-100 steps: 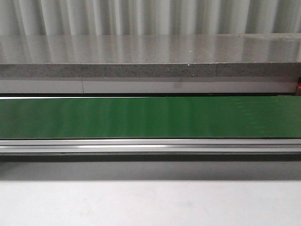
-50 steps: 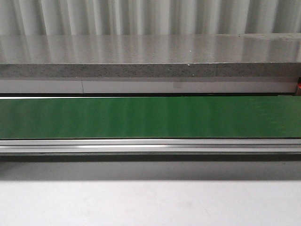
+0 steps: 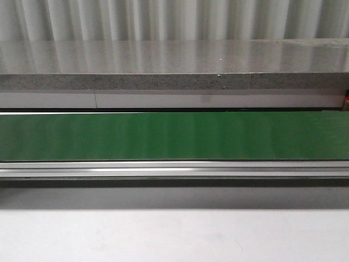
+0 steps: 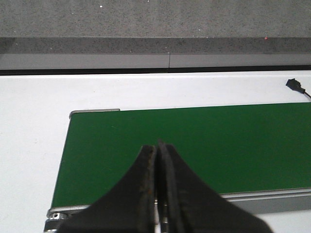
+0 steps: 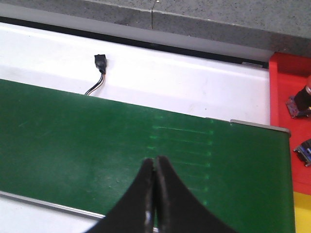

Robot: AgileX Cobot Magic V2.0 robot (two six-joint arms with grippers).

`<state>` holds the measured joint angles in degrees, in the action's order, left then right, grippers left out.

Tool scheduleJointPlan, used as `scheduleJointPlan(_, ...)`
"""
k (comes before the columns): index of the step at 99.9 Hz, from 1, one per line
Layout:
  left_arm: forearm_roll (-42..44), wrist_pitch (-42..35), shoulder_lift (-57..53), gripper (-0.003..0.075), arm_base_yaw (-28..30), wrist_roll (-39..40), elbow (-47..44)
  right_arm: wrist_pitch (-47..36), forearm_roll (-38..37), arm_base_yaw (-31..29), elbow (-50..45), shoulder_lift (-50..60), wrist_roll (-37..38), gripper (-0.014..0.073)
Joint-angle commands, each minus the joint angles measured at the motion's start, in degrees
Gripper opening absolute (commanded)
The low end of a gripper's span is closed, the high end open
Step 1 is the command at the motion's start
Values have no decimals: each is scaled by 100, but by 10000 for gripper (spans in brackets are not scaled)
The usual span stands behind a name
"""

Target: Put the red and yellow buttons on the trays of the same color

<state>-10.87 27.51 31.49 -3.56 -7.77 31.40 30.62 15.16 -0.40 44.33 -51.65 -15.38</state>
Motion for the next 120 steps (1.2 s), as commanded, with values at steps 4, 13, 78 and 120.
scheduleJointPlan(4,-85,-426,-6,-20,-56,21,163,-322,34,-2,152,85,-69,-66)
scheduleJointPlan(13,-85,-426,-6,-20,-56,21,163,-359,-51,-2,132,121,-69,-66)
scheduleJointPlan(78,-85,-426,-6,-20,-56,21,163,-2912,-1831,-2,-2970,3126,2217,-66)
scheduleJointPlan(120,-85,-426,-6,-20,-56,21,163,-3062,-1831,-2,-4380,5323,2217,-66)
